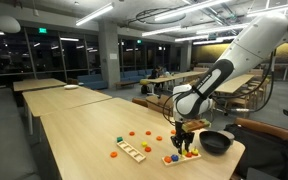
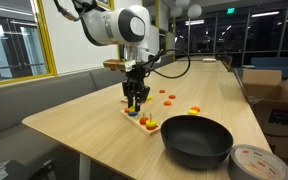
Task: Place the yellow ring at the front of the table on the wooden board, remove the yellow ring on the right from the wooden board
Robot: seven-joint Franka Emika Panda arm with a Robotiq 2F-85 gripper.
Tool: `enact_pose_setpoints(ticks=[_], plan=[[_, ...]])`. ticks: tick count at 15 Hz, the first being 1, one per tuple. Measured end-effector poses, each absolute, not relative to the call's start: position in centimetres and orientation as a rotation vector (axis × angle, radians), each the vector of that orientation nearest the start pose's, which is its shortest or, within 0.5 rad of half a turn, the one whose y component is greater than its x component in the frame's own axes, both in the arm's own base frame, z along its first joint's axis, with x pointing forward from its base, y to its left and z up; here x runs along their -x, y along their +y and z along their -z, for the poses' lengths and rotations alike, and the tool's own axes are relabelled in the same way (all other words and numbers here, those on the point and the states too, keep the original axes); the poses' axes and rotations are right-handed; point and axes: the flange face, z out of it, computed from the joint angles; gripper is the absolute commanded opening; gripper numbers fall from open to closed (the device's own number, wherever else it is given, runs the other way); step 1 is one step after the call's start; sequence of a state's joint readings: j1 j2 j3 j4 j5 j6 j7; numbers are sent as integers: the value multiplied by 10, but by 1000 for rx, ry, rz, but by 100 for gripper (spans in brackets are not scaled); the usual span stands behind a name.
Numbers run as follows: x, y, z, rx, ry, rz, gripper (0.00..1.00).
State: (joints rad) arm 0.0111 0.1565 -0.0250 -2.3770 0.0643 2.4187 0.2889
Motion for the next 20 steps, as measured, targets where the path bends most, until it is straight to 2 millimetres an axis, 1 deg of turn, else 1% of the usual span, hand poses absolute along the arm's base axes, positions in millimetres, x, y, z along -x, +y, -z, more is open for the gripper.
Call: enact_pose_setpoints(ticks=[7,17,20], plan=[[-500,-7,-251,3068,539,-166,17],[-500,-9,-240,3073,536,-198,17],[-503,-10,-239,3073,538,-197,17]])
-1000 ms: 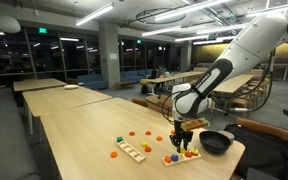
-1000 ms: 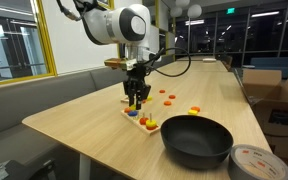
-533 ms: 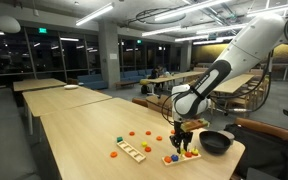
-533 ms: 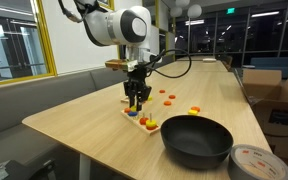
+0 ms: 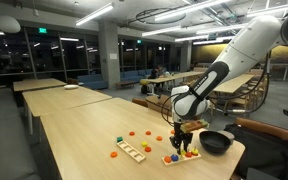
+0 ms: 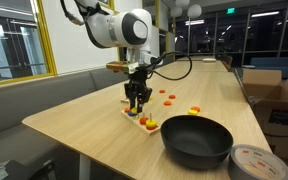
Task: Place the yellow ring at the front of the table on the wooden board, remove the yellow ring on the right from the wooden board
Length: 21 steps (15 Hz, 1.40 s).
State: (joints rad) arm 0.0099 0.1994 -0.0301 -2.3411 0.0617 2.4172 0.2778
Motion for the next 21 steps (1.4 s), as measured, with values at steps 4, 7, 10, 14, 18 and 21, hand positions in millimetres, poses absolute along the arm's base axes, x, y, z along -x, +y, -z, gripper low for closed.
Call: enact_pose_setpoints(ticks=[4,7,10,14,18,21], plan=[[-508,-11,-241,3072,541,-187,17],[-511,-14,-242,3071,547,-187,17],[-512,-16,-241,3070,555,-199,17],[-512,-17,-241,3069,558,-203,17],[-512,-18,-241,3069,558,-205,17],[-512,-18,-240,3069,556,-211,17]])
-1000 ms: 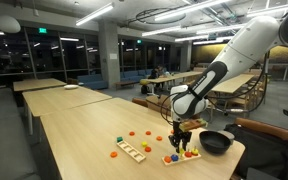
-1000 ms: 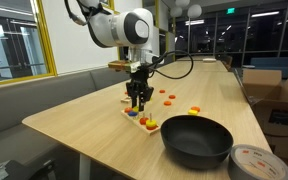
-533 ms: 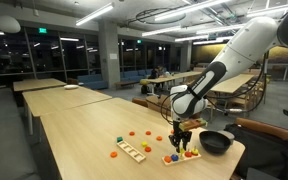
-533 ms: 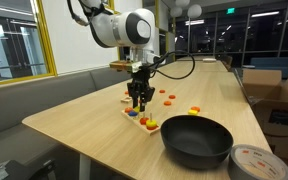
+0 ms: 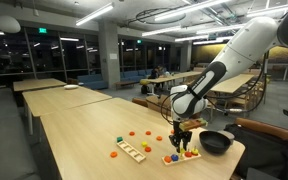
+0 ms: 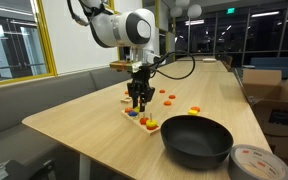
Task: Place the yellow ring at the front of the table on the wooden board, remove the yellow ring on the right from the wooden board
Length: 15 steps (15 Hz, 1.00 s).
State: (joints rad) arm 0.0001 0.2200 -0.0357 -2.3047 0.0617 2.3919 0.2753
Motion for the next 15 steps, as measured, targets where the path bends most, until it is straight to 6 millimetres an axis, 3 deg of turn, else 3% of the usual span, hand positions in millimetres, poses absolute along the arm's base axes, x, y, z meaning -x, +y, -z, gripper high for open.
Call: enact_pose_setpoints(ticks=[15], plan=[[-509,-18,-239,3071,541,-224,17]])
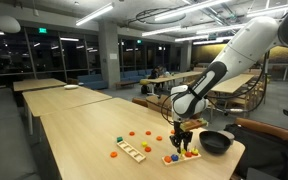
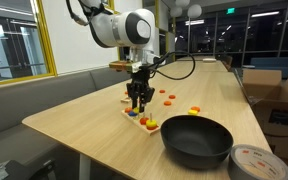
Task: Place the yellow ring at the front of the table on the wooden board, remove the yellow ring on the right from the wooden board
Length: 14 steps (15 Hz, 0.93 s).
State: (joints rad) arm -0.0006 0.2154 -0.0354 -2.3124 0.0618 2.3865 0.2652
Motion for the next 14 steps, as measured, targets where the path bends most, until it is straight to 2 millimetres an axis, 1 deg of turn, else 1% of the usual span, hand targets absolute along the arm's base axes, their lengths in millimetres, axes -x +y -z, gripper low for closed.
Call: enact_pose_setpoints(ticks=[7,8,9,11,13,14], plan=[[-491,-15,-223,3072,536,-296,17],[-490,-15,-222,3073,534,-301,60],[-489,-14,-220,3073,532,-306,69],[-486,-13,-218,3072,531,-319,81],[-483,-13,-216,3072,531,-332,97],[-482,-13,-215,3072,525,-339,94]])
